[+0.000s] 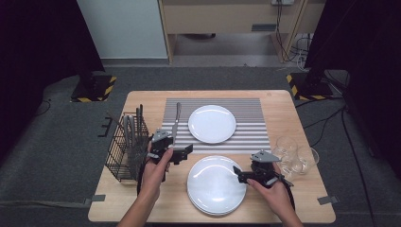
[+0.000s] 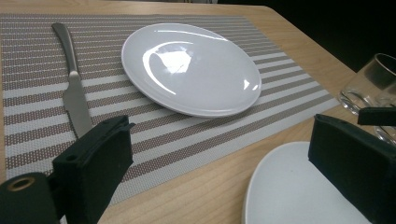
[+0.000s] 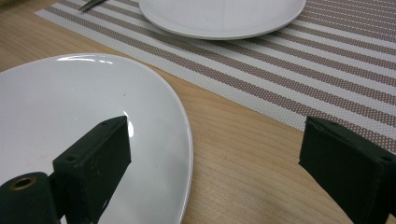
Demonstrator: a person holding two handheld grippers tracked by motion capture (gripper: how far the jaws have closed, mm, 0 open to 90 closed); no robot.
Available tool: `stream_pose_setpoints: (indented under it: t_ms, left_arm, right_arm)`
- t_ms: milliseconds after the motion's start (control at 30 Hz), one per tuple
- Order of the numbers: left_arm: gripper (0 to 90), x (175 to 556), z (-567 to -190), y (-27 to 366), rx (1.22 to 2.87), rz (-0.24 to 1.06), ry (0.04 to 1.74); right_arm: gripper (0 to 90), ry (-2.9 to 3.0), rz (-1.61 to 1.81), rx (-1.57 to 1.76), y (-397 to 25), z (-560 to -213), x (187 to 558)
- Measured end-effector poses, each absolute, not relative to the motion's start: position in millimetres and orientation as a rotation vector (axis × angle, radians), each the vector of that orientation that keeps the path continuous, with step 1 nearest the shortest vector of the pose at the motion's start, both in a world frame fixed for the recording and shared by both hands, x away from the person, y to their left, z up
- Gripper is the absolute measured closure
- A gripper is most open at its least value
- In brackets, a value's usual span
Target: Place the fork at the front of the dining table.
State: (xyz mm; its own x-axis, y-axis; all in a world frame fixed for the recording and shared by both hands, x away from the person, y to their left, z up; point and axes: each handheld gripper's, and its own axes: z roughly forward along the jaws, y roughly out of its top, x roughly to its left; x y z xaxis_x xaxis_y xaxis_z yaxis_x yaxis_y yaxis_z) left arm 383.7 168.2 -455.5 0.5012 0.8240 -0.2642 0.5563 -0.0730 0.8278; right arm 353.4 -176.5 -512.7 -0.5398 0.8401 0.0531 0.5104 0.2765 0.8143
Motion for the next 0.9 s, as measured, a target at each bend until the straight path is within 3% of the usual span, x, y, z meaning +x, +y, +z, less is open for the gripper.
stream_pose_setpoints:
  t_ms: [900]
  left_arm:
    - [4.9,343,-424,194,1.736,0.384,1.115]
  right_arm:
    - [9.3,2.160,1.165,1.212,-177,-511,352]
